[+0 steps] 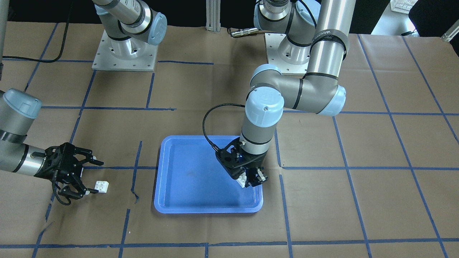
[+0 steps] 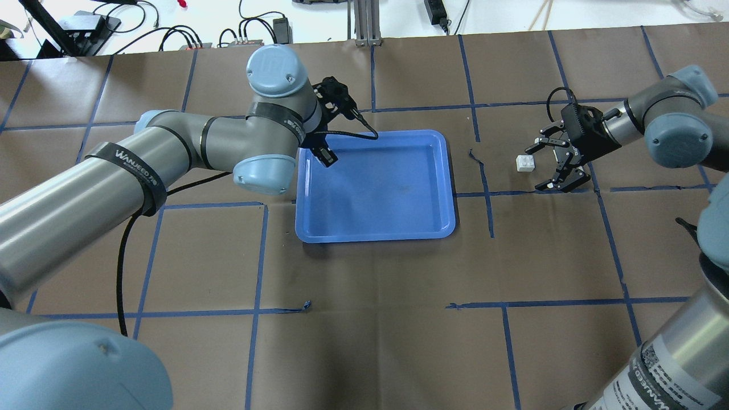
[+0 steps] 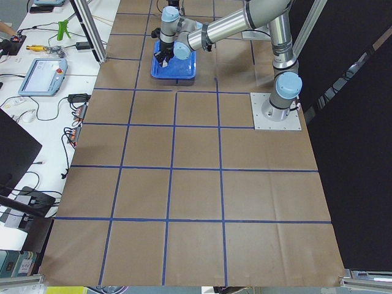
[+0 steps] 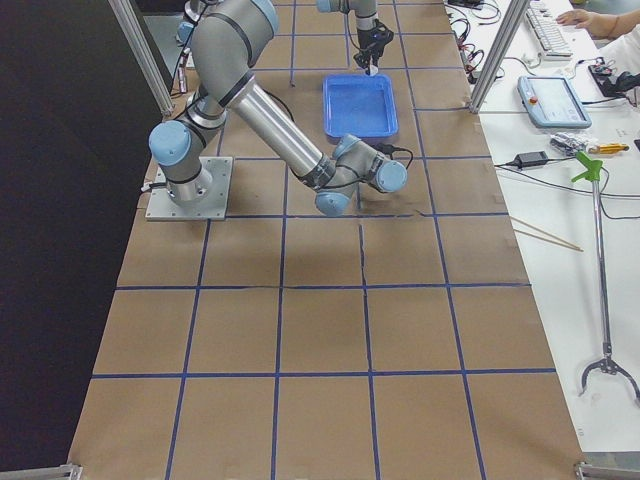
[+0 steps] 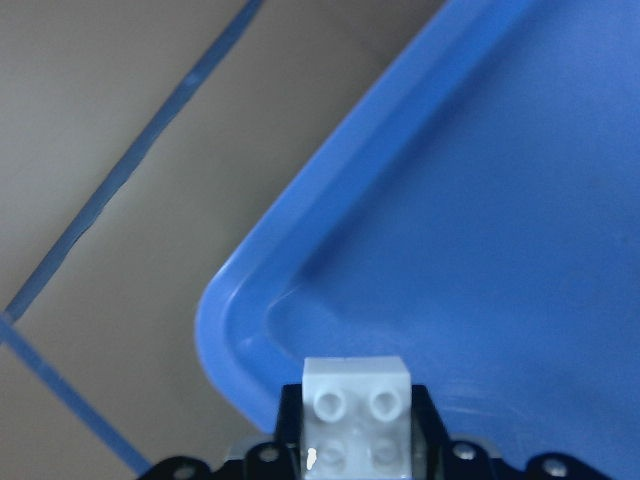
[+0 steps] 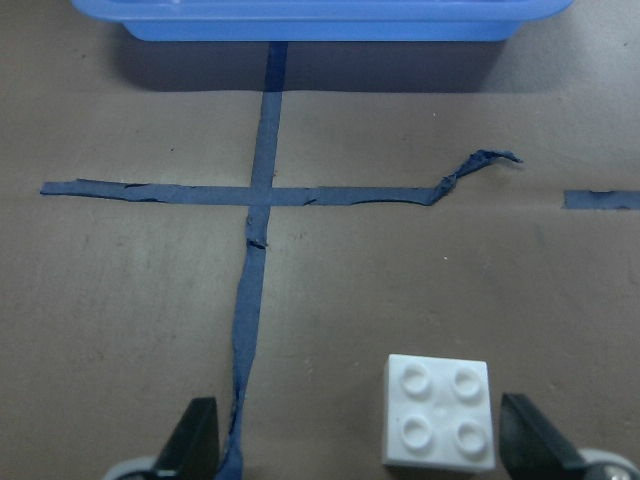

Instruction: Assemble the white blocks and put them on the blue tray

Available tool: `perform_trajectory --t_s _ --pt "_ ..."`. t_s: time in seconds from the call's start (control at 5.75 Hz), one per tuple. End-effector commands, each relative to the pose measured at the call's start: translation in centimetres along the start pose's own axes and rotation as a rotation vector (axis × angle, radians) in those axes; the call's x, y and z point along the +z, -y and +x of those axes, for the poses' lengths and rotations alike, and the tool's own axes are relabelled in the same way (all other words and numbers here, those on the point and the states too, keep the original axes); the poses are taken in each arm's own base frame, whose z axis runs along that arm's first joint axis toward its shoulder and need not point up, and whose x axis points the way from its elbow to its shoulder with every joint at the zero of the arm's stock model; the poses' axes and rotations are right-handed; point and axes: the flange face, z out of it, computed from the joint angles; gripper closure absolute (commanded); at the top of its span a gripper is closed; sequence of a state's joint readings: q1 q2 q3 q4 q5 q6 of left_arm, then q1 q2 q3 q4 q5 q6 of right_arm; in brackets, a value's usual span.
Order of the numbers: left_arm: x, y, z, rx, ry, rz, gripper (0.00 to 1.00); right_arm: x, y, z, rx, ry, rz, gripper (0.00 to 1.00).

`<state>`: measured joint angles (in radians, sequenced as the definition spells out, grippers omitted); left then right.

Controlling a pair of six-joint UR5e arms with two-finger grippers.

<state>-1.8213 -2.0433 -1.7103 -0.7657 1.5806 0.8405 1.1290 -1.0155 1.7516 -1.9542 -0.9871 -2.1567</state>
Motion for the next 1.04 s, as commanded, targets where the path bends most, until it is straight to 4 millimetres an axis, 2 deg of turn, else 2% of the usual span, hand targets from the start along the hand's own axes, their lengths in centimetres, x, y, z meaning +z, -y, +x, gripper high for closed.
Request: perform_trajectory --t_s 0.0,0.35,0.52,0.7,0.87 --pt "1.8 2.8 4.4 0.388 -0.033 -0.004 0.94 0.0 -0.2 0.3 -0.001 -0.006 -0.001 0.20" --pt "4.2 2.6 4.9 0.463 -0.074 -0.016 0.94 -0.2 -0.2 0.6 -0.022 -0.024 -0.013 0.52" --pt "4.3 2.6 5.0 0.463 -0.084 -0.019 0.94 -0.4 -0.2 0.7 -0.027 -0.029 -0.016 0.68" --pt "4.5 2.6 5.3 0.461 -0.115 -0.008 0.93 -0.6 0.0 0.8 -0.029 -0.032 -0.019 0.78" --pt "4.6 2.6 5.4 0.459 -0.126 -0.010 0.91 -1.9 0.5 1.5 -0.043 -0.050 -0.032 0.79"
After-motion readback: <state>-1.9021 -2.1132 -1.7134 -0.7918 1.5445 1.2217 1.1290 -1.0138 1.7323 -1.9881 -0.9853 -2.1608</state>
